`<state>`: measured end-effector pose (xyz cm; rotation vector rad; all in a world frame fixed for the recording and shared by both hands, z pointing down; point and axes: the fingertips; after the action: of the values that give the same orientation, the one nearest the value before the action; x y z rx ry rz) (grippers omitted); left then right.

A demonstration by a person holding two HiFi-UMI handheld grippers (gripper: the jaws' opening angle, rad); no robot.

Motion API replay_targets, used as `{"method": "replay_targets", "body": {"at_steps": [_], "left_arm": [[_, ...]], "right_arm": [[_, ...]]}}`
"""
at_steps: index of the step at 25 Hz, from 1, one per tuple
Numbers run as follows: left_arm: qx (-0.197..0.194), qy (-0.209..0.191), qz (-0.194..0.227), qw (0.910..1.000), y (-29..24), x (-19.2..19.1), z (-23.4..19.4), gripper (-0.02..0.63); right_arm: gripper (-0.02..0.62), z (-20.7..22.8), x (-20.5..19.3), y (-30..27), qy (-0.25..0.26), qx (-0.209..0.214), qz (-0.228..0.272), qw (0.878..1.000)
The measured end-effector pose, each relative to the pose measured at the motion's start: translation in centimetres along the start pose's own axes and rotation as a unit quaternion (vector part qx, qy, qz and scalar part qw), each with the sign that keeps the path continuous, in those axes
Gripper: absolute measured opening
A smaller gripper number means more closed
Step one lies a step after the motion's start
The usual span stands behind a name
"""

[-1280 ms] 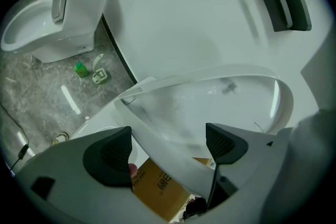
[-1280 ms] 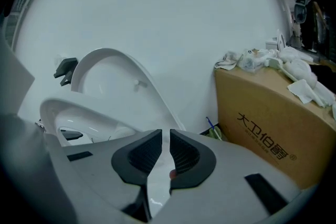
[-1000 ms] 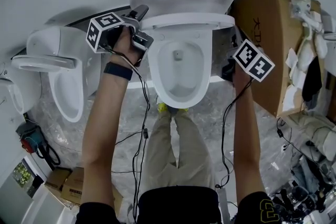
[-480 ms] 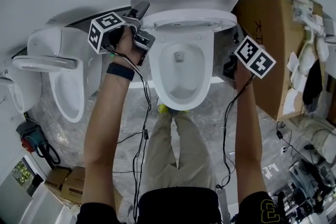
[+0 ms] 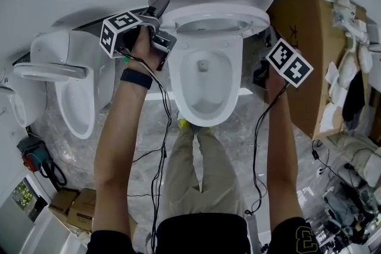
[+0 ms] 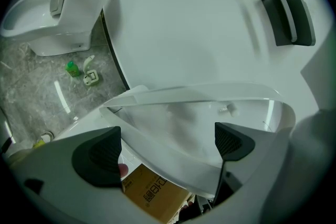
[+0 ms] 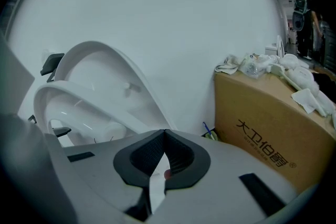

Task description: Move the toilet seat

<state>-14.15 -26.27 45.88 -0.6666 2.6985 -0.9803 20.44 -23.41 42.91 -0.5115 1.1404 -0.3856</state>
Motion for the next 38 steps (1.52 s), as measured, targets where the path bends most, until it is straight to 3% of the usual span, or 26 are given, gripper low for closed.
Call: {"method": "replay_targets", "body": {"at_steps": [12, 14, 17, 23, 32, 35, 38], "left_arm": [[-0.017, -0.001, -0.022, 0.9996, 0.2, 0.0, 0.3, 0.534], [-0.024, -0.020, -0.008, 0.9995, 0.5, 0.3, 0.5, 0.534], [-0.054, -0.079, 0.026, 0.9950, 1.5, 1.4, 2.1, 0.532], [-0.075, -0.118, 0.044, 0.9892, 2.8, 1.2, 2.9, 0.532], [-0.076, -0.204, 0.126, 0.9680, 5.2, 2.6, 2.9, 0.531], [-0.076, -0.237, 0.155, 0.9561, 6.0, 2.9, 2.9, 0.531], [-0.085, -0.270, 0.204, 0.9371, 7.5, 3.3, 3.3, 0.531]], "right_arm": [[0.026, 0.1, 0.3, -0.7, -0.003, -0.013, -0.003, 1.000], [0.026, 0.2, 0.4, -0.8, -0.003, -0.015, -0.003, 1.000], [0.025, 0.2, 0.5, -1.1, -0.002, -0.015, -0.003, 1.000], [0.025, 0.2, 0.7, -1.1, -0.003, -0.024, 0.007, 1.000], [0.025, 0.1, 0.7, -1.2, 0.000, -0.022, 0.006, 1.000], [0.025, 0.2, 0.7, -1.3, -0.002, -0.019, 0.005, 1.000], [0.025, 0.2, 0.7, -1.2, -0.003, -0.019, 0.007, 1.000]]}}
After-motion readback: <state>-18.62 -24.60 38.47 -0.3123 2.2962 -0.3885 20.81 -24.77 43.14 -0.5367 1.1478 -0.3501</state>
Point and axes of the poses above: the fingertips, and each gripper's own axes: y backward along the fingers, z to its right, x out of its top, and after that the axes turned 5 degrees about z, right-handed
